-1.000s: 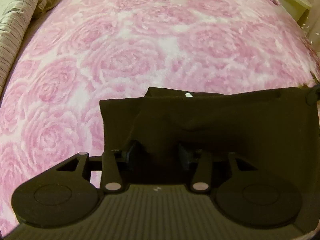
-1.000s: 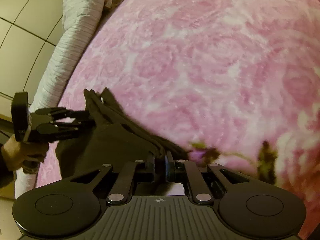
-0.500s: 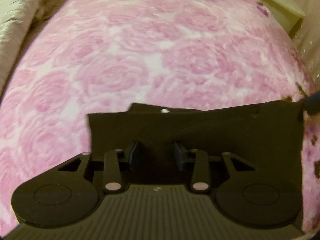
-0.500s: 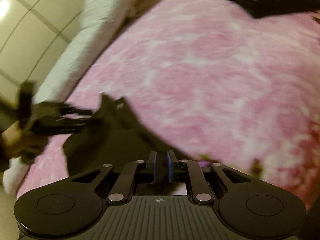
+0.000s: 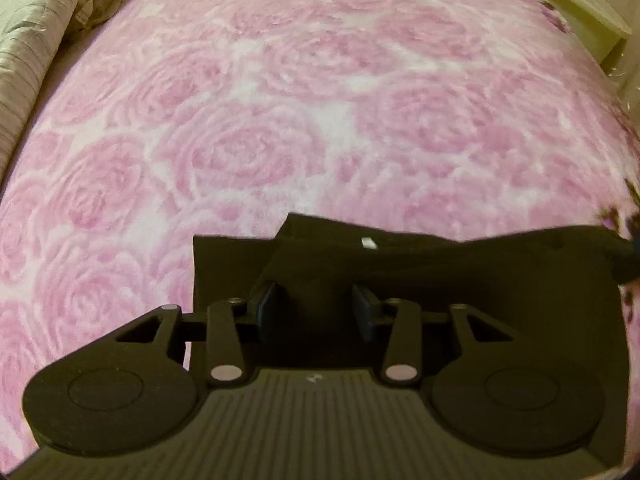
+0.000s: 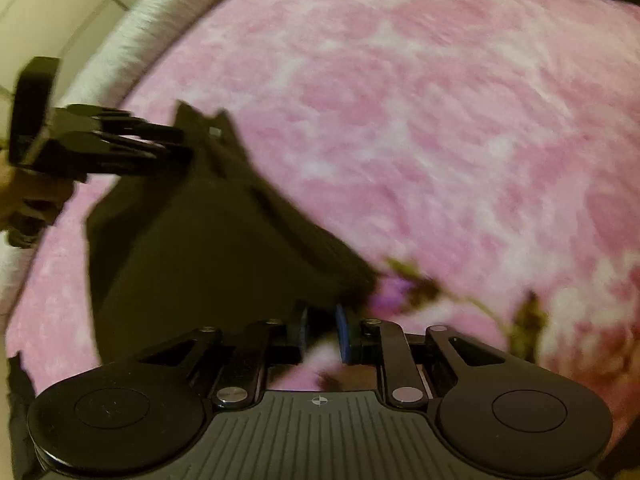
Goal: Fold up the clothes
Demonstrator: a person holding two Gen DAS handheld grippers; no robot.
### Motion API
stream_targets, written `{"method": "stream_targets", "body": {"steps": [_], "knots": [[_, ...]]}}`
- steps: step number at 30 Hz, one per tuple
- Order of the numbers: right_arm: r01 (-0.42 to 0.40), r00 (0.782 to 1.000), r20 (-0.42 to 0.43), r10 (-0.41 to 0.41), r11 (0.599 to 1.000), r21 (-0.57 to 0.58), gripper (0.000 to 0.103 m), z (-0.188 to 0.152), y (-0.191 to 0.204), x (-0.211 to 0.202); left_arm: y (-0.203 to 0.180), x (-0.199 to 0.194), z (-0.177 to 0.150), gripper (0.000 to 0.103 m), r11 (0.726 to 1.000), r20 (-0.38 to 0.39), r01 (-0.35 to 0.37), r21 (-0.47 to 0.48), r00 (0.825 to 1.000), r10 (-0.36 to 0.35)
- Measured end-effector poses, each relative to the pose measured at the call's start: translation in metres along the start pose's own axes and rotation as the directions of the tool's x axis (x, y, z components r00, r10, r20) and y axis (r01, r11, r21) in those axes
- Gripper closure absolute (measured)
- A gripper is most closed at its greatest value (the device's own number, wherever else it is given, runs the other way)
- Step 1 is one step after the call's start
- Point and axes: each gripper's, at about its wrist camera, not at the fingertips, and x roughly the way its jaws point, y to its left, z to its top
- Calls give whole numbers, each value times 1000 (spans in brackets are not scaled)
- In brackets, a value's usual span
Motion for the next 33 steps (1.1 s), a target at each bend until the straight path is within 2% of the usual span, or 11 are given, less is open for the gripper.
{"method": "stream_targets", "body": {"steps": [3,6,9,12,14,16,18,22,24,28,33], "knots": [[-11,1000,-2,11,999,37,81,0,-5,-5,-4,4,6,63,999,-5,-11,36,1000,11],[9,1000,2,-9,1000,24,81,0,-1,-20,0,-5,4,64,1000,-8,-11,14,1000,11],[-35,999,20,35,999,13,81,2,9,-36,2,-28,-2,69,999,-2,-38,-37,999,38],[-102,994,42,105,993,-58,79,9,29,-38,-3,-54,-14,69,996,14,-22,-90,1000,23],[-128,990,50,134,985,-113,75,16,41,-31,-11,-63,-24,69,990,18,39,-137,999,-36],[-109,991,62,119,983,-148,74,24,46,-14,-25,-56,-32,69,992,-15,56,-116,998,-58],[-75,995,52,82,991,-113,74,34,39,3,-38,-39,-36,68,998,-51,40,-57,998,-43],[-90,996,20,92,993,-75,74,40,23,17,-41,-29,-38,64,999,-43,24,-26,999,-25],[-73,997,27,76,993,-96,74,36,24,9,-37,-37,-39,65,999,-33,26,-24,999,-27],[-13,998,56,19,995,-101,73,13,44,-13,-23,-78,-72,69,999,27,-37,-26,999,38],[-78,996,37,86,981,-179,72,-35,92,-8,-18,-96,-134,69,996,17,-75,-39,997,75]]}}
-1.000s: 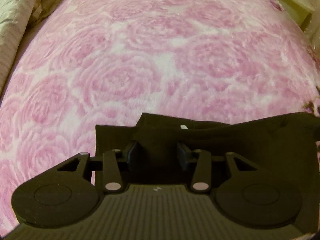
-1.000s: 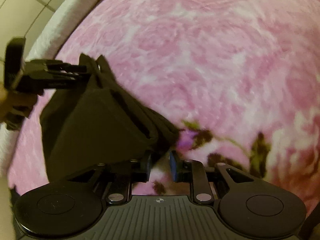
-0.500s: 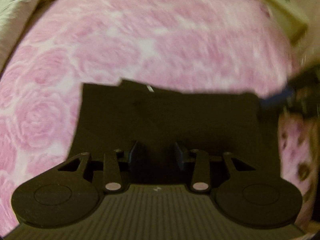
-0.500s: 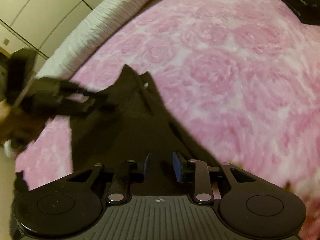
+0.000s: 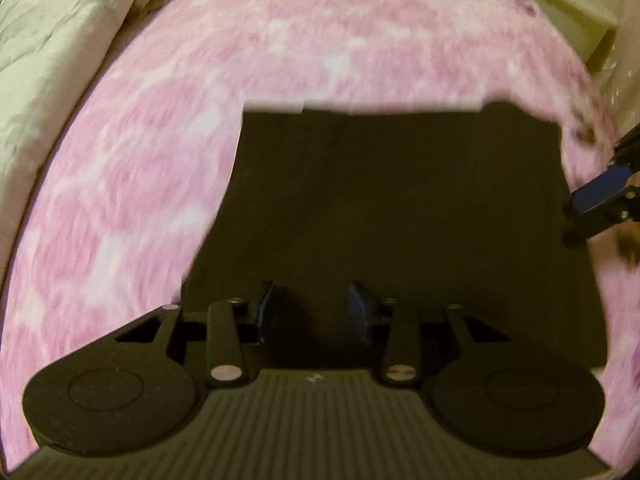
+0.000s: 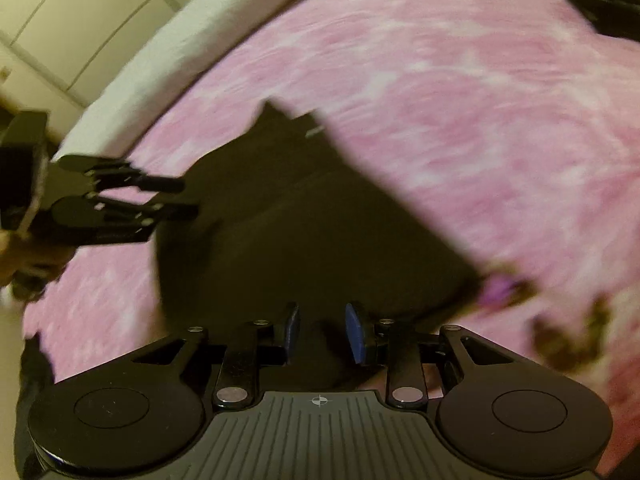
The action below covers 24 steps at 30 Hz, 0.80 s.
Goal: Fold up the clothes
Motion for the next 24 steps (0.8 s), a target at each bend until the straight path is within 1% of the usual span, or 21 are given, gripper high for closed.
{"method": "stream_targets", "body": {"steps": [2,3,4,5,6,8,10,12,14,15,16,17,18,19,20,21,22,24], "knots": [[-2,1000,-19,1,1000,-30,72,-19,16,15,3,9,-23,67,1000,-8,-27,15,1000,28],[8,999,-33,-9,999,-39,72,-30,21,25,7,14,-32,67,1000,5,-28,3,1000,28],[26,999,-29,-28,998,-60,72,-40,25,31,12,18,-40,66,1000,18,-29,-9,999,29],[47,999,-21,-49,995,-84,71,-51,29,36,19,18,-43,64,999,31,-14,-39,999,15],[69,998,12,-68,990,-127,71,-60,35,36,26,18,-47,64,998,45,1,-68,999,2],[117,993,37,-112,973,-199,71,-71,46,33,34,12,-47,64,997,65,5,-73,998,0],[142,990,32,-138,975,-173,70,-76,48,29,38,7,-52,63,999,77,3,-54,997,1],[165,986,2,-165,980,-113,68,-80,47,27,37,7,-54,63,999,71,2,-46,997,1],[190,981,-15,-191,980,-63,68,-84,48,22,32,2,-52,64,1000,74,-19,-10,997,19],[206,978,-5,-207,976,-65,67,-85,53,18,29,-2,-51,65,999,77,-31,8,997,30],[225,974,20,-225,970,-94,65,-88,63,10,25,-9,-52,67,998,92,-44,37,995,41],[241,970,44,-237,962,-130,62,-90,72,5,22,-16,-54,68,996,108,-58,65,993,51],[265,964,70,-256,946,-187,54,-92,84,2,18,-25,-59,67,992,132,-63,107,990,49],[291,957,97,-275,924,-247,44,-95,97,-1,14,-32,-65,63,986,151,-73,153,987,49],[313,950,117,-291,899,-306,40,-99,110,0,8,-35,-72,58,972,161,-97,213,985,63],[335,942,134,-306,870,-363,36,-102,122,3,2,-37,-79,56,954,171,-122,272,982,76],[348,937,140,-320,837,-422,35,-107,133,11,-5,-40,-86,52,933,182,-146,330,979,89],[364,929,147,-340,767,-528,35,-119,150,27,-17,-40,-101,48,877,197,-190,440,974,112]]}}
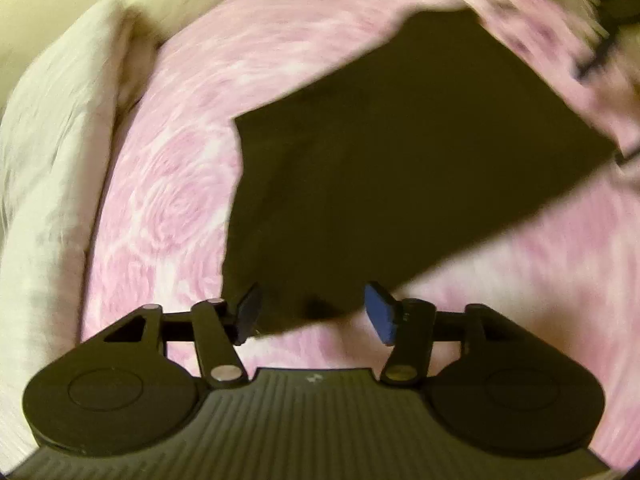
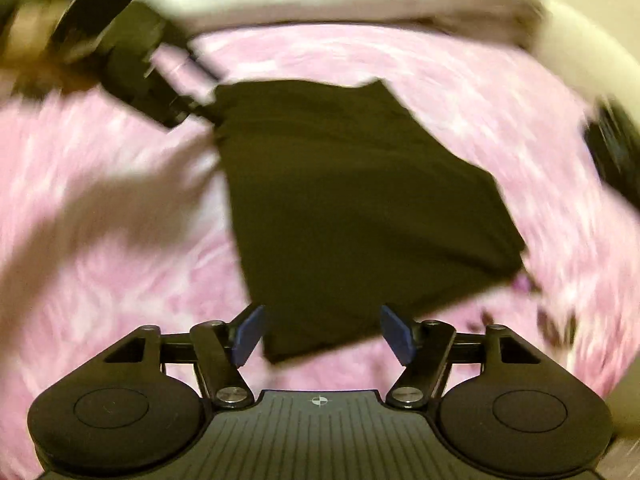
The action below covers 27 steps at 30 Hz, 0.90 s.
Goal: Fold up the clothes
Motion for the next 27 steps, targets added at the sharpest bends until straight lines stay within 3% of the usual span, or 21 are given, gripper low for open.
{"method": "stream_targets", "body": {"steps": [2,5,9,12,14,16,19,20,24,27], "knots": [[33,999,20,-31,994,-108,35,-3,22,14,-19,3,-7,44,992,5,-30,123,1000,29],[104,995,30,-99,957,-272,34,-9,51,40,-43,14,-13,39,958,31,-86,273,996,81],[197,979,108,-170,923,-330,34,-9,49,52,-62,29,-15,38,909,69,-146,391,989,129],[221,974,122,-191,915,-337,42,-9,32,56,-68,40,-11,37,877,109,-192,441,981,160],[192,979,127,-157,915,-354,57,-12,24,56,-68,47,-8,37,866,122,-201,459,979,163],[170,983,134,-129,913,-372,79,-15,19,53,-70,53,-6,41,854,127,-203,480,979,161],[123,988,127,-85,936,-330,88,-15,3,38,-70,52,-1,77,867,77,-139,478,990,116],[113,989,126,-77,942,-316,89,-13,-1,30,-69,52,0,81,871,61,-118,477,993,101],[126,988,126,-94,950,-285,89,-10,-23,-7,-87,22,16,86,901,51,-38,432,999,17],[144,988,102,-119,945,-294,89,-25,-42,-32,-112,-3,34,86,926,36,44,376,997,-62]]}}
